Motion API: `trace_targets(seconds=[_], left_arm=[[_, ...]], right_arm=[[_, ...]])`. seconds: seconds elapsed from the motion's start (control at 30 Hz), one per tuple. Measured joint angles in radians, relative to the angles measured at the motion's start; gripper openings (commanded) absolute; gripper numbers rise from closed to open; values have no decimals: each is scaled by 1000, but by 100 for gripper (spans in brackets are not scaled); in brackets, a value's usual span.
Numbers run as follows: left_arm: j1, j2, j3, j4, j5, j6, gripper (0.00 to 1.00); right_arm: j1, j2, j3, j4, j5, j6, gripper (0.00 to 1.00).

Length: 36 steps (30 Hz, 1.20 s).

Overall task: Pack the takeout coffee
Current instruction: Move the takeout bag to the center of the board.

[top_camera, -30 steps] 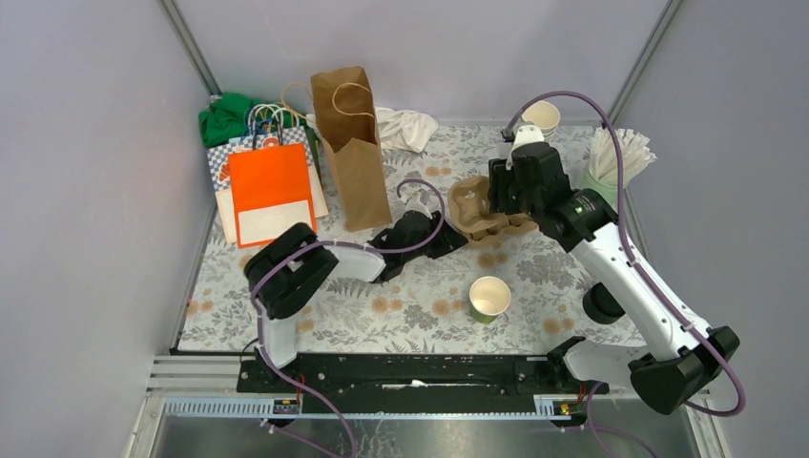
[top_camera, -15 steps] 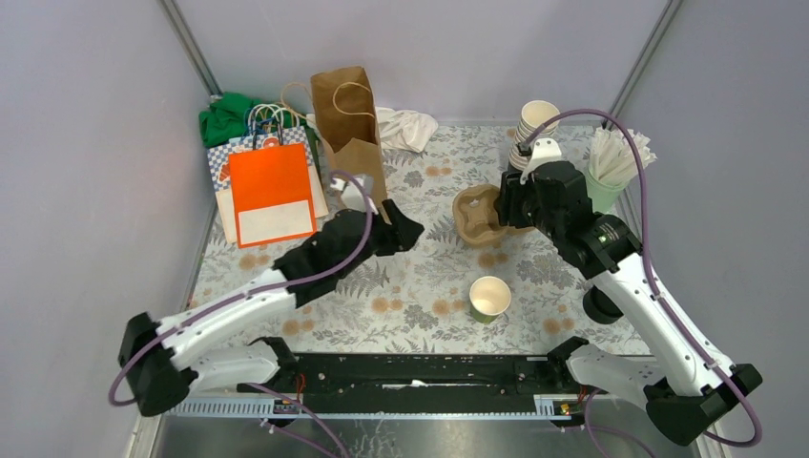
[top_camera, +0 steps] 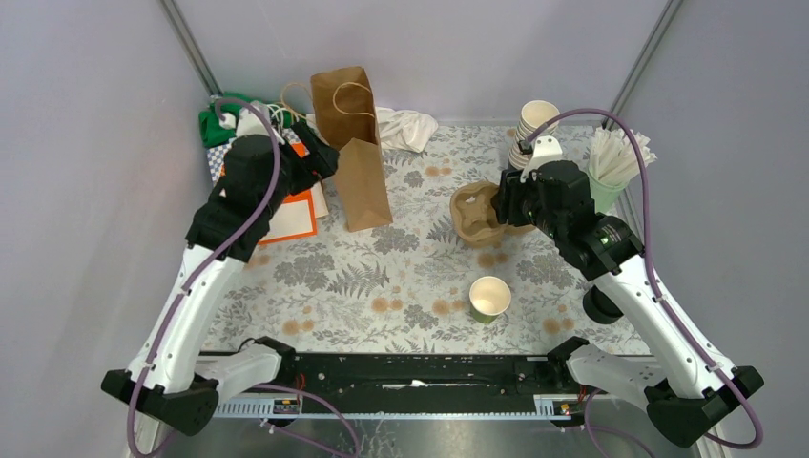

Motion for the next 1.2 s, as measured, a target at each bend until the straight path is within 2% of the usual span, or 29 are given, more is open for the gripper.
trace_targets(seconds=[0.03, 0.1, 0.27, 0.5, 0.83, 0.9, 0.93, 1.07, 1.1, 1.2], left_arm=[[14, 13, 25, -13, -2, 13, 82], [50, 57, 85, -39, -19, 39, 79], [120, 198, 187, -69, -47, 74, 79], [161, 366, 284, -92, -33, 89, 79], [169, 563, 498, -111, -11, 96, 63], [169, 596, 525, -124, -8, 95, 57], [169, 613, 534, -134, -8, 98, 51], [169, 647, 537, -164, -2, 103, 5], [169, 653, 537, -169, 3, 110, 0], [169, 665, 550, -193, 19, 150, 0]], right_arm=[[0, 0, 0, 0, -3, 0, 49], [0, 0, 0, 1, -6, 0, 49], [0, 0, 0, 1, -21, 0, 49], [0, 0, -1, 1, -27, 0, 49], [0, -1, -16, 2, -29, 0, 49], [0, 0, -16, 2, -29, 0, 49], [0, 0, -16, 2, -30, 0, 49], [0, 0, -14, 1, -56, 0, 49], [0, 0, -11, 1, -66, 0, 49], [0, 0, 14, 0, -117, 0, 49]])
